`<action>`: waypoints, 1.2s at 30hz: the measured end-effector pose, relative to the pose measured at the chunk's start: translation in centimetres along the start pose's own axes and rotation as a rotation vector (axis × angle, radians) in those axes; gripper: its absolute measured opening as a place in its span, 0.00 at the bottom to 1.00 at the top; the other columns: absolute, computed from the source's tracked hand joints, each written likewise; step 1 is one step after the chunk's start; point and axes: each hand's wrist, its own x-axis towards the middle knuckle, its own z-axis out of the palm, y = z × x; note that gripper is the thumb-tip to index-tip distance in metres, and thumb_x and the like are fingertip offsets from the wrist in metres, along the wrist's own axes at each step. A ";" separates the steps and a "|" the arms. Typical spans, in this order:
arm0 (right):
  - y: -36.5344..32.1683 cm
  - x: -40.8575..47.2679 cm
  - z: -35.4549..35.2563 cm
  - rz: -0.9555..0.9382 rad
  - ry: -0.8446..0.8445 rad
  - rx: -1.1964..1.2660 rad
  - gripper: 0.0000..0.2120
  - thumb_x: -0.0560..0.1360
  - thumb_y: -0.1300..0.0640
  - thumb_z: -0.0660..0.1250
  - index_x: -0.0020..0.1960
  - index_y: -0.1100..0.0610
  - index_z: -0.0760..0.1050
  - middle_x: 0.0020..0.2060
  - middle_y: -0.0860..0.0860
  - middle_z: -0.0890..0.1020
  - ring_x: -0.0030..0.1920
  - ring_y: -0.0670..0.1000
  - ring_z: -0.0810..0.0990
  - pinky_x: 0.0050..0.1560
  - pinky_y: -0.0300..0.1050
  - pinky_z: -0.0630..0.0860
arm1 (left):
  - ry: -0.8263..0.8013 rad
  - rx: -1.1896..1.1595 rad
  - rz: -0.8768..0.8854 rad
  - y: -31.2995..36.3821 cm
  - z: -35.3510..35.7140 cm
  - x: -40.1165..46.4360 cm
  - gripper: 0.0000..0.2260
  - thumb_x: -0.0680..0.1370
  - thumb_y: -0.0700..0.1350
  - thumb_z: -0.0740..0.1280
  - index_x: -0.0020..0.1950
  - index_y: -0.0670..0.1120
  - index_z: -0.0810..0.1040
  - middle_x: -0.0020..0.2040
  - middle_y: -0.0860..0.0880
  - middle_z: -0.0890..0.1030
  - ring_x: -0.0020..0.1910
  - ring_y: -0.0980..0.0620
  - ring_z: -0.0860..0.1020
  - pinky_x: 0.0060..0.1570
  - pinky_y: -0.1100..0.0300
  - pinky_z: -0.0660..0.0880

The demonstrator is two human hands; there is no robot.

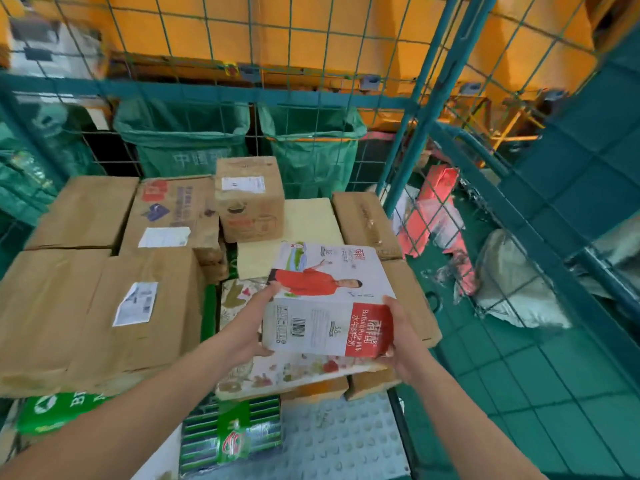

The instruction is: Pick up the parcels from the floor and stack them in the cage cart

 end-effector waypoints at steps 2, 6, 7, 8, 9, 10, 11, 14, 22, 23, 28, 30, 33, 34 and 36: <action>-0.9 1.6 0.1 -0.002 -0.011 -0.029 0.29 0.76 0.28 0.63 0.66 0.47 0.74 0.53 0.53 0.87 0.55 0.57 0.86 0.53 0.63 0.82 | -0.010 0.009 0.004 1.5 0.2 2.0 0.20 0.78 0.69 0.63 0.66 0.63 0.68 0.61 0.51 0.77 0.65 0.35 0.75 0.68 0.31 0.69; -2.8 5.5 0.4 0.001 -0.065 -0.113 0.33 0.74 0.25 0.63 0.67 0.48 0.73 0.52 0.50 0.88 0.53 0.53 0.87 0.47 0.56 0.82 | 0.002 0.037 -0.006 3.8 1.0 5.9 0.20 0.79 0.68 0.62 0.68 0.65 0.67 0.60 0.51 0.76 0.65 0.36 0.74 0.66 0.30 0.72; -3.4 6.0 0.5 -0.010 -0.053 -0.160 0.31 0.74 0.26 0.63 0.64 0.48 0.74 0.50 0.50 0.87 0.51 0.53 0.86 0.48 0.55 0.81 | 0.003 0.046 -0.004 4.2 1.1 6.6 0.19 0.80 0.68 0.61 0.68 0.64 0.67 0.59 0.52 0.76 0.62 0.37 0.76 0.65 0.31 0.72; -4.5 6.7 0.7 -0.027 -0.034 -0.217 0.26 0.77 0.28 0.61 0.60 0.48 0.74 0.47 0.49 0.87 0.49 0.51 0.85 0.49 0.55 0.81 | 0.004 0.047 0.001 5.0 1.4 7.6 0.18 0.80 0.67 0.60 0.68 0.64 0.67 0.57 0.53 0.77 0.59 0.39 0.76 0.65 0.31 0.72; -5.3 8.0 0.5 -0.041 -0.023 -0.311 0.23 0.79 0.30 0.58 0.56 0.48 0.75 0.44 0.47 0.86 0.47 0.50 0.84 0.52 0.58 0.82 | 0.013 0.043 -0.001 5.6 1.5 8.8 0.19 0.81 0.67 0.60 0.69 0.62 0.68 0.56 0.53 0.77 0.57 0.41 0.77 0.65 0.32 0.72; -6.3 9.0 0.5 -0.058 -0.023 -0.413 0.23 0.80 0.31 0.55 0.54 0.48 0.75 0.44 0.46 0.85 0.47 0.49 0.83 0.55 0.58 0.82 | 0.020 0.046 0.000 6.3 1.7 9.9 0.21 0.81 0.67 0.59 0.71 0.61 0.69 0.57 0.53 0.78 0.56 0.42 0.77 0.64 0.33 0.73; -7.1 9.9 0.4 -0.054 -0.057 -0.490 0.25 0.81 0.30 0.53 0.55 0.49 0.75 0.44 0.44 0.83 0.47 0.48 0.83 0.56 0.57 0.83 | 0.026 0.053 0.003 6.9 1.8 10.7 0.21 0.82 0.67 0.59 0.72 0.59 0.70 0.58 0.52 0.78 0.56 0.43 0.77 0.63 0.34 0.73; -9.7 13.7 0.8 -0.071 -0.079 -0.585 0.28 0.80 0.29 0.50 0.62 0.49 0.72 0.45 0.42 0.80 0.47 0.46 0.80 0.47 0.48 0.82 | 0.063 0.027 0.024 8.9 2.4 13.7 0.17 0.83 0.63 0.59 0.69 0.59 0.73 0.59 0.50 0.80 0.56 0.44 0.78 0.67 0.32 0.70; -15.1 26.4 2.4 -0.194 0.044 -0.523 0.22 0.82 0.35 0.59 0.52 0.55 0.75 0.29 0.46 0.82 0.30 0.48 0.81 0.39 0.46 0.79 | 0.013 -0.063 0.053 14.6 5.0 21.0 0.20 0.82 0.64 0.62 0.69 0.54 0.72 0.65 0.46 0.80 0.60 0.46 0.79 0.60 0.44 0.78; -15.6 28.3 3.0 -0.200 0.059 -0.502 0.20 0.82 0.36 0.61 0.53 0.54 0.74 0.32 0.47 0.83 0.33 0.49 0.82 0.42 0.47 0.80 | 0.050 -0.063 0.054 15.0 5.0 22.4 0.21 0.83 0.62 0.63 0.73 0.55 0.70 0.69 0.48 0.77 0.64 0.46 0.76 0.64 0.43 0.77; -14.3 35.8 5.5 -0.144 -0.016 -0.460 0.31 0.74 0.31 0.64 0.67 0.50 0.72 0.56 0.50 0.85 0.56 0.55 0.84 0.61 0.60 0.81 | 0.144 0.048 0.074 15.4 5.6 26.1 0.29 0.85 0.50 0.64 0.82 0.60 0.54 0.77 0.53 0.61 0.68 0.47 0.67 0.59 0.51 0.79; -13.3 36.8 6.6 -0.110 -0.037 -0.433 0.19 0.78 0.37 0.64 0.60 0.49 0.73 0.54 0.49 0.85 0.55 0.54 0.84 0.61 0.59 0.81 | 0.168 0.130 0.032 15.1 5.4 27.2 0.28 0.84 0.50 0.65 0.81 0.63 0.57 0.78 0.51 0.62 0.63 0.47 0.73 0.52 0.55 0.82; -12.5 38.5 7.5 -0.128 0.025 -0.411 0.15 0.77 0.37 0.65 0.57 0.45 0.68 0.54 0.49 0.84 0.57 0.55 0.84 0.61 0.61 0.81 | 0.174 0.245 0.033 14.6 5.6 28.5 0.28 0.83 0.51 0.66 0.80 0.66 0.59 0.75 0.48 0.67 0.57 0.49 0.78 0.38 0.61 0.80; -12.7 38.7 7.6 -0.139 0.041 -0.418 0.19 0.75 0.35 0.64 0.58 0.45 0.68 0.54 0.48 0.83 0.57 0.56 0.83 0.60 0.60 0.80 | 0.160 0.250 0.059 14.7 5.7 28.8 0.29 0.83 0.51 0.66 0.81 0.64 0.58 0.74 0.48 0.67 0.58 0.50 0.78 0.39 0.62 0.79; -13.8 38.3 8.3 -0.167 0.055 -0.427 0.22 0.79 0.39 0.63 0.66 0.51 0.67 0.57 0.48 0.81 0.58 0.55 0.81 0.63 0.54 0.77 | 0.154 0.242 0.104 15.1 6.0 29.3 0.30 0.83 0.50 0.67 0.82 0.61 0.57 0.76 0.51 0.66 0.65 0.50 0.75 0.43 0.62 0.79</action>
